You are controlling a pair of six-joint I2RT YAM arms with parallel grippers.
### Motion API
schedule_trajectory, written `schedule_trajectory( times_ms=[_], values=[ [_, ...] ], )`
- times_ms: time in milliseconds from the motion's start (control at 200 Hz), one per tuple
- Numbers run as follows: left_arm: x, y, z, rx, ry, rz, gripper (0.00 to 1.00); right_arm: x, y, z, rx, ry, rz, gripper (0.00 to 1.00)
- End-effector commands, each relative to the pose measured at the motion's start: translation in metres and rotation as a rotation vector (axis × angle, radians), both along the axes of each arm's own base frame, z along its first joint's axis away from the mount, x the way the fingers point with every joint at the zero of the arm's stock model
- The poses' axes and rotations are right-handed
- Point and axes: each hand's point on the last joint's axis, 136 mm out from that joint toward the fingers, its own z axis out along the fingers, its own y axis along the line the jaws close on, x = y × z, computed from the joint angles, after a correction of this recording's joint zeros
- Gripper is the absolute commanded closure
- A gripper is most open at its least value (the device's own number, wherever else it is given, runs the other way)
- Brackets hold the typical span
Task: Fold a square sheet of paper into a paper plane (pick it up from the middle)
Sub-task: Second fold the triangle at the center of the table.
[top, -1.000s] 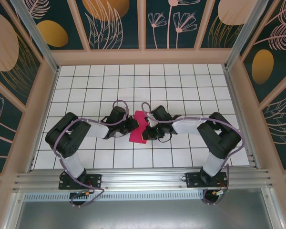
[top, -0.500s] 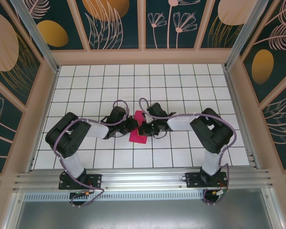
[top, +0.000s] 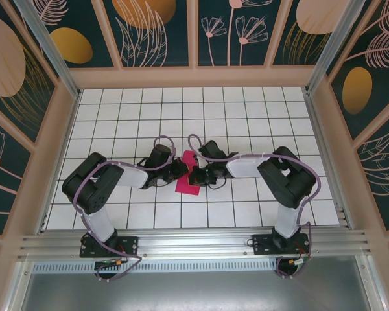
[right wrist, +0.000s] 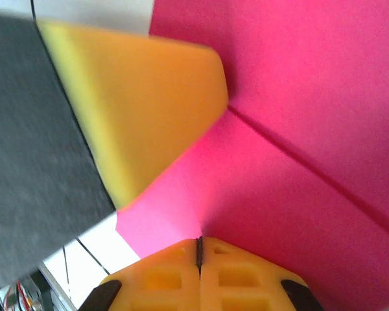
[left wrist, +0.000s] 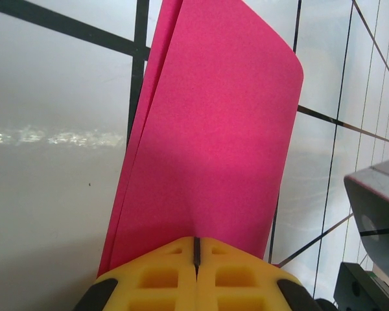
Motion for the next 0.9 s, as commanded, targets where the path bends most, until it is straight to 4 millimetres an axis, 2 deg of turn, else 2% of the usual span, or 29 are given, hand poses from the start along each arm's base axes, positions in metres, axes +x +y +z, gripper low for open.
schedule_trajectory(
  times_ms=[0, 120, 260, 490, 701, 896],
  values=[
    [-0.013, 0.025, -0.043, 0.148, 0.094, 0.042, 0.97, -0.027, -0.013, -0.003, -0.035, 0.045, 0.051, 0.95],
    [-0.013, 0.025, -0.043, 0.148, 0.096, 0.042, 0.97, -0.034, -0.019, -0.006, -0.036, 0.059, 0.040, 0.94],
    [-0.013, 0.026, -0.043, 0.154, 0.095, 0.040, 0.97, -0.046, -0.034, -0.025, -0.098, 0.091, 0.038, 0.94],
    [-0.013, 0.025, -0.043, 0.157, 0.095, 0.035, 0.97, -0.043, -0.029, -0.001, -0.056, 0.046, 0.047, 0.94],
    [-0.012, 0.024, -0.041, 0.150, 0.094, 0.033, 0.97, -0.056, -0.041, -0.017, -0.069, 0.084, 0.034, 0.94],
    [-0.012, 0.022, -0.038, 0.141, 0.091, 0.025, 0.97, -0.055, -0.039, -0.010, -0.035, 0.075, 0.021, 0.93]
  ],
)
